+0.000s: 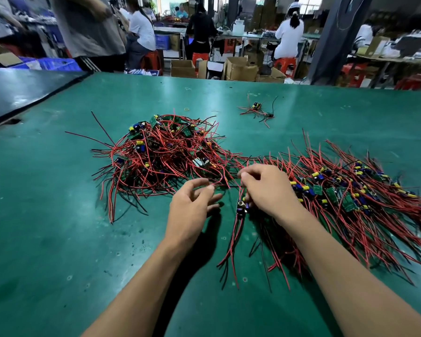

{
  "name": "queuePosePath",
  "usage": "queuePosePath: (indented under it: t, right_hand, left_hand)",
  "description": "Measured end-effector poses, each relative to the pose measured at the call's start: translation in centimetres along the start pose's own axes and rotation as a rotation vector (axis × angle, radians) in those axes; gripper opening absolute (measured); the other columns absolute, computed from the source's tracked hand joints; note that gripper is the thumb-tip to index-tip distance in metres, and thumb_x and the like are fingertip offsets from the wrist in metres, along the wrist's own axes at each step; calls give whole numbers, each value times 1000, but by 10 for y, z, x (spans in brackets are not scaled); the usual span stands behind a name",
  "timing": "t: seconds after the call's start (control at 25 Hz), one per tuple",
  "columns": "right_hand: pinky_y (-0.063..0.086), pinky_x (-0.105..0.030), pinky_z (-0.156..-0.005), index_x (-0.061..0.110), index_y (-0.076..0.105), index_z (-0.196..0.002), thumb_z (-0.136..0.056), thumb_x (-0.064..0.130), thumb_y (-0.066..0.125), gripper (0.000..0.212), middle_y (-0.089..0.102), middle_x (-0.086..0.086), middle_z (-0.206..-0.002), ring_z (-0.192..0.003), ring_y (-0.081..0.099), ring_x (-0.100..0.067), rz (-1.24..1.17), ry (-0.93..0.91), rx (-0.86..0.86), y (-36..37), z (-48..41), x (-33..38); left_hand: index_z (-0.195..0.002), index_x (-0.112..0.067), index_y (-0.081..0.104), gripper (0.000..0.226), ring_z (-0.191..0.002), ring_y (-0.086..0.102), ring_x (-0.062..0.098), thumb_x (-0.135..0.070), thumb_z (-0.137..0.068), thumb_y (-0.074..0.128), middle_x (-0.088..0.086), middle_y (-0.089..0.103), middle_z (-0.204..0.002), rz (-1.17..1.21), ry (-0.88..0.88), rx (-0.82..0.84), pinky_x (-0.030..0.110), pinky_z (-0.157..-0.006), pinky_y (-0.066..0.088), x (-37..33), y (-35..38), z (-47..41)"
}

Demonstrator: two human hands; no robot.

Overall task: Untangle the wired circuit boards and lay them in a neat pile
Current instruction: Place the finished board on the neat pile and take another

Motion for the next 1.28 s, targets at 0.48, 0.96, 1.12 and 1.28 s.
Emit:
queuePosePath:
  t: [0.48, 0.96, 1.12, 1.28]
  right_hand:
    - [52, -35, -83, 15, 65, -107, -82, 36, 79, 35, 68, -12, -113, -99, 62, -32, 528, -33, 155, 42, -56, 36]
    - [46, -37, -78, 11, 51, -112, -89, 35, 69, 38, 62, -13, -112, -98, 58, -32, 325, -18, 212, 80, -28, 47]
    - [44, -29, -76, 17, 58, -96, -88, 21, 73, 18, 67, -9, -106, -91, 56, -25, 206, 2, 220, 72, -32, 39]
    - [37, -25, -67, 20, 59, -79, -82, 28, 81, 24, 64, 1, -84, -83, 57, -19, 54, -16, 137, 60, -29, 37]
  left_hand:
    - [-116, -19, 57, 29, -88, 74, 21, 1, -95, 54, 0, 64, -117, 26, 133, -145, 48, -83, 59, -7, -15, -7]
    - [-89, -21, 61, 5, -69, 58, -2, -21, -92, 65, -11, 63, -73, -405, 466, -394, 17, -65, 44, -21, -14, 17]
    - [-95, -19, 66, 5, -69, 57, -5, -16, -94, 62, -14, 65, -75, -520, 480, -270, 6, -62, 40, -15, -6, 16]
    - [-122, -15, 64, 27, -91, 56, 8, -18, -96, 57, -1, 69, -106, -571, 257, -279, 11, -78, 39, -10, -11, 2]
Point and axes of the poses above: each hand's wrist, its own z-axis away from the middle knuckle, its own y-axis out of the palm, x = y × z, the point moved 3 cm from there along -z, towards the middle knuckle
